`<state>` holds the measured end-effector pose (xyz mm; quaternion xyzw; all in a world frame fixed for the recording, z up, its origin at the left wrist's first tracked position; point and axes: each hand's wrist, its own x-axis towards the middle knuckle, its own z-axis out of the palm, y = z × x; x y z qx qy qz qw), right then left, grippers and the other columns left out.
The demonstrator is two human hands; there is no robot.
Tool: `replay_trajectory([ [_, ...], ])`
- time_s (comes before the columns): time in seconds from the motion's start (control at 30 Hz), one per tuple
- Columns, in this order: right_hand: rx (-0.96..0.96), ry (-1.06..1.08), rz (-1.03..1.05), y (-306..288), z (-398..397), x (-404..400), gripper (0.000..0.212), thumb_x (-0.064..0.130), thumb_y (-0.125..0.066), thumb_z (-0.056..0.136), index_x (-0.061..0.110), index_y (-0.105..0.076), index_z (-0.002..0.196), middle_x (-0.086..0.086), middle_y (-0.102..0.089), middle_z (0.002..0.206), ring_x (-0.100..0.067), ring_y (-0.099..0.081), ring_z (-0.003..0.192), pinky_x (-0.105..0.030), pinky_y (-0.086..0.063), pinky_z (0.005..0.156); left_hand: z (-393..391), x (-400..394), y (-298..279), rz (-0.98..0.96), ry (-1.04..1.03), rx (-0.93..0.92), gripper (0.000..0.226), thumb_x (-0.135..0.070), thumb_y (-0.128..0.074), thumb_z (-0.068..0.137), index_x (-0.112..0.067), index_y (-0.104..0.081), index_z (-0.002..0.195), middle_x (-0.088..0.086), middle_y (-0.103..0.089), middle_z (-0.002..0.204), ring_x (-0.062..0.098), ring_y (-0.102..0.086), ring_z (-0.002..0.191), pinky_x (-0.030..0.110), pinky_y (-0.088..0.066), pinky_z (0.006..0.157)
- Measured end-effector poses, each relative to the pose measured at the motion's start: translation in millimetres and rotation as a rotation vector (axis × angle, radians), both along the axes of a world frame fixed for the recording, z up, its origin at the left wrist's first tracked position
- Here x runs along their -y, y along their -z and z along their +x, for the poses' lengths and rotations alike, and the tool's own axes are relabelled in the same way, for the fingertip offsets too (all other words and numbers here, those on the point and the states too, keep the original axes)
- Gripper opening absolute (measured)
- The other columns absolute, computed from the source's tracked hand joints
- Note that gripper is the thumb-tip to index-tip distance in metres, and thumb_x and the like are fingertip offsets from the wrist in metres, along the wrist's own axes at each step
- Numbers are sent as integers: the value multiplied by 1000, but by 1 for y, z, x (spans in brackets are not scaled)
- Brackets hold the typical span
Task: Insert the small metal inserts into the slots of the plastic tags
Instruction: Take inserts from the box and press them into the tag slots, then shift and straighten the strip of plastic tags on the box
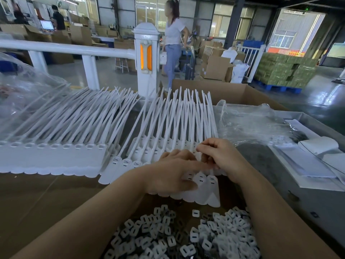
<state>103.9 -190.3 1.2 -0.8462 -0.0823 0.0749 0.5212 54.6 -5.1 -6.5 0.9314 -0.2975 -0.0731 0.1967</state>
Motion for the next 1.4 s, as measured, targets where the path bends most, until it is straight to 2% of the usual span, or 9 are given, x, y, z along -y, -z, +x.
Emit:
replay_trajectory([
  [0.2, -46, 54, -108, -8, 2, 5, 11, 19, -61, 97, 11, -68, 93, 2, -64, 52, -6, -50, 42, -21, -38, 40, 6, -35, -27, 27, -191, -190, 116, -64, -81, 52, -62, -8, 142, -23, -16, 148, 19, -10, 143, 52, -13, 115],
  [0.4, -190, 90, -395, -16, 4, 9, 34, 31, -62, 97, -2, -67, 92, -5, -61, 56, -15, -52, 44, -24, -42, 45, 11, -55, -35, 100, -696, -154, 104, -63, -72, 75, -33, -13, 155, 11, -12, 161, 42, -19, 146, 60, -26, 115],
  [0.6, -162, 14, -700, -19, 2, 3, 48, 49, -63, 93, 3, -69, 79, -5, -71, 59, -12, -56, 42, -25, -49, 54, 12, -64, -31, 127, -843, -151, 102, -57, -71, 81, -16, -13, 155, 23, -15, 158, 44, -44, 133, 53, -35, 112],
  [0.7, -198, -4, -683, -23, -1, 3, 39, 41, -67, 93, 4, -65, 79, -2, -66, 52, -8, -51, 36, -20, -42, 44, 14, -68, -34, 111, -898, -109, 103, -52, -76, 79, -13, -17, 153, 24, -23, 155, 43, -43, 133, 53, -38, 110],
  [0.8, -260, 5, -519, -29, -2, 5, 28, 28, -66, 95, 1, -64, 92, -4, -64, 53, -8, -46, 34, -18, -33, 35, 19, -76, -39, -114, -991, -38, 79, -44, -78, 80, -8, -39, 138, 15, -55, 125, 30, -59, 102, 41, -54, 81],
  [0.87, -299, 26, -390, -32, -4, 6, 22, 19, -66, 95, -1, -62, 102, -8, -66, 57, -10, -47, 38, -19, -33, 36, 21, -83, -40, -363, -1023, -102, 45, -35, -74, 86, -6, -57, 115, 8, -61, 87, 21, -55, 67, 28, -43, 55],
  [1.03, -185, 25, -604, -26, -3, 5, 36, 32, -60, 98, 0, -66, 84, -3, -67, 51, -10, -50, 38, -21, -42, 45, 22, -91, -33, -643, -980, -164, 12, -22, -64, 95, -13, -70, 89, -3, -63, 55, 16, -52, 54, 24, -38, 47],
  [1.2, -211, -12, -656, -27, -1, 8, 53, 53, -61, 93, 2, -68, 84, -3, -69, 54, -8, -48, 35, -19, -43, 44, 20, -103, -37, -1024, -764, -329, 15, -14, -62, 95, -12, -75, 88, 7, -71, 74, 19, -67, 64, 29, -54, 56],
  [1.4, -267, -153, -619, -35, 1, 15, 64, 71, -59, 84, 9, -75, 82, -3, -75, 69, -6, -46, 39, -16, -40, 45, 14, -116, -38, -1230, -461, -336, 17, -29, -61, 85, -22, -76, 87, 8, -68, 72, 19, -65, 63, 27, -45, 51],
])
